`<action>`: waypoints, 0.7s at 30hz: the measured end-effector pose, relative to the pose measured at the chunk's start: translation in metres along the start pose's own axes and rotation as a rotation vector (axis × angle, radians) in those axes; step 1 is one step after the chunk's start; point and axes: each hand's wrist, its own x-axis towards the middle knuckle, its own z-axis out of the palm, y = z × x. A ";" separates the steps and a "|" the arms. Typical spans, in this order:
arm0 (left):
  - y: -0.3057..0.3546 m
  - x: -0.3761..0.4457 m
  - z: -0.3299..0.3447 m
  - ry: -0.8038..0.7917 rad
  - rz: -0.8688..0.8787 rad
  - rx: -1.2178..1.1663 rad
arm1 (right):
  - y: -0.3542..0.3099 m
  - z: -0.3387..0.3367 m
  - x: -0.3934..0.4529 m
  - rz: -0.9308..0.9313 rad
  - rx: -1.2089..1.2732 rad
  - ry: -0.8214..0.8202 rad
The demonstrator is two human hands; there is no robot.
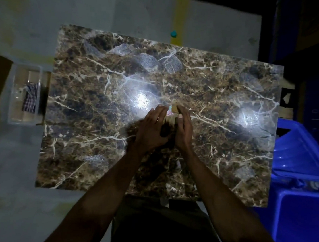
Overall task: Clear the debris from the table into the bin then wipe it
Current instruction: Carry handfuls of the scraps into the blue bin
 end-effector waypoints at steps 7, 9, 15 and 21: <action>0.005 0.001 0.003 -0.006 0.084 0.117 | 0.006 -0.004 -0.028 0.025 0.028 -0.154; 0.005 0.000 0.005 -0.006 0.119 0.099 | 0.000 -0.009 -0.032 0.099 0.133 -0.142; 0.007 -0.008 0.002 0.182 -0.044 -0.220 | -0.002 -0.019 -0.039 0.244 0.317 0.099; 0.038 -0.034 0.024 0.442 -0.405 -0.277 | 0.002 -0.005 -0.039 0.098 0.202 0.056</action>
